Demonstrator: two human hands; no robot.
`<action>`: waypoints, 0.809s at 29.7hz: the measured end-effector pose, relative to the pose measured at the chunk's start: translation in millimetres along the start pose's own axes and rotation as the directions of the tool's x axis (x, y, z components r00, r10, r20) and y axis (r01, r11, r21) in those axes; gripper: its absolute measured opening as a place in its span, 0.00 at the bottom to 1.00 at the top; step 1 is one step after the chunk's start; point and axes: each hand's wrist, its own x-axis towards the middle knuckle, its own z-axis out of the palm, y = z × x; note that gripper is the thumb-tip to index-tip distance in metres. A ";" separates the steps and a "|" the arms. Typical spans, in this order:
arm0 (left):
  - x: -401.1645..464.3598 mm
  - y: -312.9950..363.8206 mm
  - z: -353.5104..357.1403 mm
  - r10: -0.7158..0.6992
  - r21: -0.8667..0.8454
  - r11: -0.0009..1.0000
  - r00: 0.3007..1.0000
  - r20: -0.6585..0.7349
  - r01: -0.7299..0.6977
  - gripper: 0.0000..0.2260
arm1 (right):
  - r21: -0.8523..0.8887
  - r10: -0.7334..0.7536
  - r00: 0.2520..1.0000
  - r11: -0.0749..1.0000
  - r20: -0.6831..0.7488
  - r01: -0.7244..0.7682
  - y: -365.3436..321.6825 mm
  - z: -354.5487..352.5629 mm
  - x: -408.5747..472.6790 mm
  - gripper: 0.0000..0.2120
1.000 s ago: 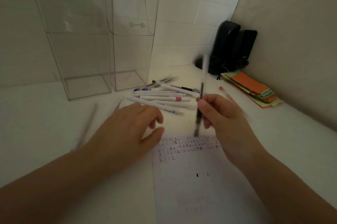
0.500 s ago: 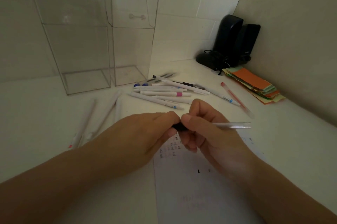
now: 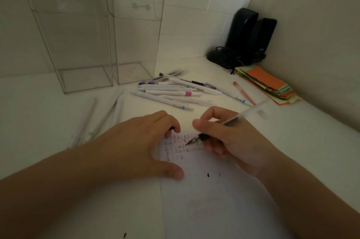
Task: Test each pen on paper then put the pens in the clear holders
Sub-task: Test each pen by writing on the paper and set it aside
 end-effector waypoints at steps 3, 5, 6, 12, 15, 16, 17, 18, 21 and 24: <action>0.7 -4.4 -0.1 0.028 -0.024 0.999 1.000 0.002 -0.028 0.29 | -0.050 -0.066 0.998 0.997 -0.006 0.066 4.1 6.2 0.3 0.09; 1.1 -6.2 0.1 0.022 -0.051 0.998 1.000 0.000 -0.022 0.30 | -0.095 -0.136 0.985 0.987 -0.103 0.127 9.4 12.0 1.1 0.10; 1.6 -6.3 0.2 0.022 -0.061 0.998 1.000 -0.002 -0.022 0.30 | -0.114 -0.178 0.974 0.980 -0.142 0.163 11.5 15.2 1.3 0.11; 2.5 -7.3 1.2 0.028 -0.068 0.997 1.000 -0.015 -0.029 0.30 | -0.162 -0.300 0.934 0.949 -0.195 0.271 13.9 22.8 1.3 0.14; 2.8 -7.4 0.9 0.022 -0.076 0.997 1.000 -0.009 -0.022 0.30 | -0.170 -0.319 0.925 0.943 -0.205 0.287 15.2 23.5 2.1 0.14; 3.1 -7.4 0.7 0.022 -0.078 0.997 1.000 -0.006 -0.022 0.30 | -0.170 -0.326 0.923 0.940 -0.203 0.295 16.0 23.8 2.3 0.14; 3.2 -7.4 0.8 0.024 -0.079 0.997 1.000 -0.005 -0.025 0.30 | -0.173 -0.331 0.923 0.938 -0.196 0.300 16.4 23.9 2.1 0.14; 3.3 -7.5 0.8 0.027 -0.080 0.996 1.000 -0.007 -0.027 0.29 | -0.179 -0.336 0.923 0.936 -0.190 0.304 16.8 23.7 1.9 0.14; 3.3 -7.3 1.5 0.027 -0.086 0.996 1.000 -0.005 -0.027 0.29 | -0.186 -0.334 0.925 0.935 -0.182 0.301 16.7 22.4 1.4 0.14; 3.1 -7.8 1.4 0.025 -0.085 0.996 1.000 -0.006 -0.026 0.30 | -0.188 -0.318 0.931 0.940 -0.177 0.286 16.2 22.6 1.5 0.14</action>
